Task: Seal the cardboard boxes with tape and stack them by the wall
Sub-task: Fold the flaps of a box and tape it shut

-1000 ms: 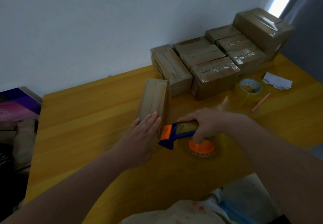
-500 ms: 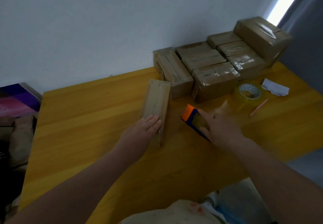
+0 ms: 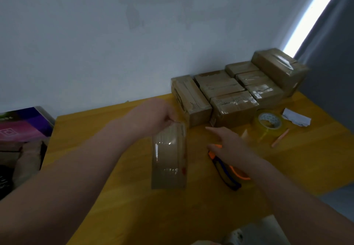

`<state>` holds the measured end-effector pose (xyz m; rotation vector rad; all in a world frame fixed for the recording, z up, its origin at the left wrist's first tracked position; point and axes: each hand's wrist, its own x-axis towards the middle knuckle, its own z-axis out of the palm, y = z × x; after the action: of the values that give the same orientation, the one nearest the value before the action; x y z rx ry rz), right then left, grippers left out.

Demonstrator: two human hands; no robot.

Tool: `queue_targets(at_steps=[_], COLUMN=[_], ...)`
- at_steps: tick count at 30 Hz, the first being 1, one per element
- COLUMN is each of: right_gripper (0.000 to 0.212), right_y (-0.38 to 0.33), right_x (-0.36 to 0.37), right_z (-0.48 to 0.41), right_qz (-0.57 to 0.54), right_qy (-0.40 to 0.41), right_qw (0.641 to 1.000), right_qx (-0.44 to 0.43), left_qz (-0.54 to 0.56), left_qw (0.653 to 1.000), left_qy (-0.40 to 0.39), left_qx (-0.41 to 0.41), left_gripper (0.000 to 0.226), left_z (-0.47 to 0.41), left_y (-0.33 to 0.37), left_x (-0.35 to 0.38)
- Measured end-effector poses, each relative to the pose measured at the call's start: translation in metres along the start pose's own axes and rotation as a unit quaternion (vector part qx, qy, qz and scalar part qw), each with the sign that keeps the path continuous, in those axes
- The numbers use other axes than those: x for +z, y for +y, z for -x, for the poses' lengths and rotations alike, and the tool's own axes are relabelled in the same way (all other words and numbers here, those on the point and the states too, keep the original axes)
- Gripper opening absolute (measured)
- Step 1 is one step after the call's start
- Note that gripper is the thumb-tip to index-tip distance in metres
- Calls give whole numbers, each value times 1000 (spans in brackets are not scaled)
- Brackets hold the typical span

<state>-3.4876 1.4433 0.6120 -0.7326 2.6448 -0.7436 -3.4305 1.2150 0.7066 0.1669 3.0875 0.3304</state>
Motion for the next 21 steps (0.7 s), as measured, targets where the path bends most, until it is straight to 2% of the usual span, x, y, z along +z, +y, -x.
queue_targets(at_steps=[2,5,8,11,14,16,18,19,21], right_gripper=[61,64,54,42,34,32,32,33,35], right_y=[-17,-28,-26,-20,-13,-11,-10,-10,-8], right_x=[-6,0,16,27,31,31,31,32,32], right_z=[1,6,14,20,21,22,24,24,25], right_qz=[-94,-187,-260,-304,-294,-289,-292,-294,-301], right_qy=[-1,-85,-144,-133,-118,-118,-122,-124,-125], right_qw=[995,977,953,943,948,950,948,948,945], right_qx=[-42,-59,-52,-31,-19,-15,-11,-9,-2], left_qz=[24,33,25,11,-33,-46,-42,-37,7], left_qw=[996,984,981,989,999,997,993,992,999], left_qy=[-80,-173,-192,-148,-26,58,106,117,44], left_qx=[12,22,31,9,-28,-20,11,26,14], left_gripper=[16,15,19,24,39,31,17,16,32], left_z=[-8,-15,-17,-11,6,29,52,62,75], left_y=[3,11,17,22,29,35,41,42,43], left_x=[-7,4,24,38,46,50,56,59,68])
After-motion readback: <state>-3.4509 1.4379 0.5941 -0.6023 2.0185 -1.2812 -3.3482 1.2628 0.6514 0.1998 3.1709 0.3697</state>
